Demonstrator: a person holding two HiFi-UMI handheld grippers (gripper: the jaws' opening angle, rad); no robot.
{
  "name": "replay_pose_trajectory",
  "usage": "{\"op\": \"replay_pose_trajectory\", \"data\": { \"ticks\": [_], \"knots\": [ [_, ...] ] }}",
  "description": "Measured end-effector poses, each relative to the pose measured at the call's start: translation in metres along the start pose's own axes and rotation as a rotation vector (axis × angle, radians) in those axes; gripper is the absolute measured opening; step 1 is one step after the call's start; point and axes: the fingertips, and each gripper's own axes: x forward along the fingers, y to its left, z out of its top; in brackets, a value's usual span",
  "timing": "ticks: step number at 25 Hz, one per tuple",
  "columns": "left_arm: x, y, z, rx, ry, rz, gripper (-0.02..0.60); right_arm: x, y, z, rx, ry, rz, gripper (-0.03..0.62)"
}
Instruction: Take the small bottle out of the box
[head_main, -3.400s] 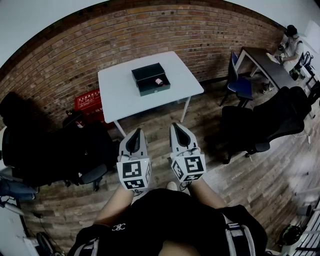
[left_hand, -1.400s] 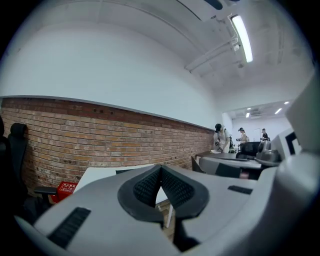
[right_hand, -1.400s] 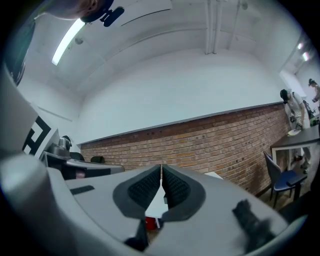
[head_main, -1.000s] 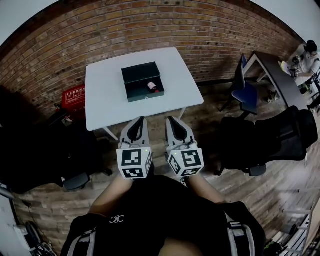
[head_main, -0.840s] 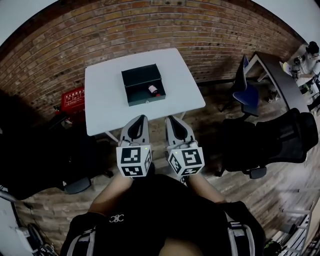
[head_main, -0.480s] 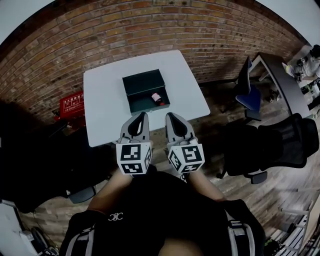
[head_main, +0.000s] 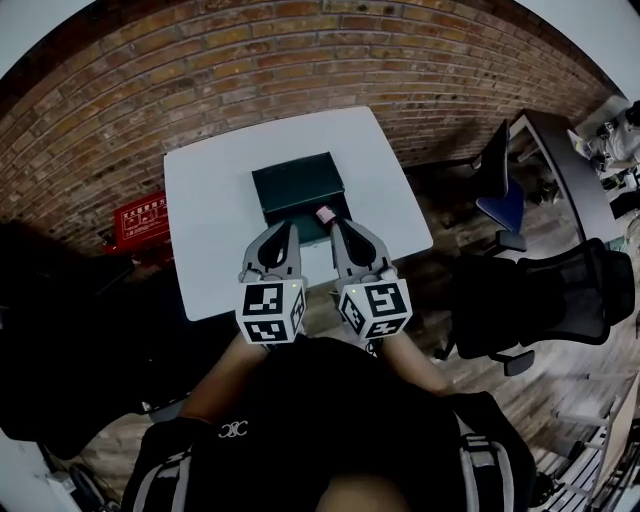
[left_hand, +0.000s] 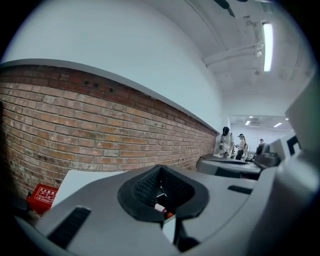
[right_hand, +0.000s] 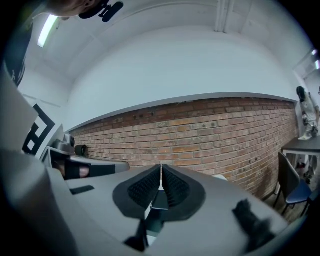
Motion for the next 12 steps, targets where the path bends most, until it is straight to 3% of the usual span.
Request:
{"op": "replay_pose_trajectory", "data": {
  "ticks": [12],
  "knots": [
    [0.037,0.042,-0.008,-0.042,0.036,-0.005,0.011,0.052,-0.013,-0.011,-0.015,0.076,-0.019,0.032]
  ]
}}
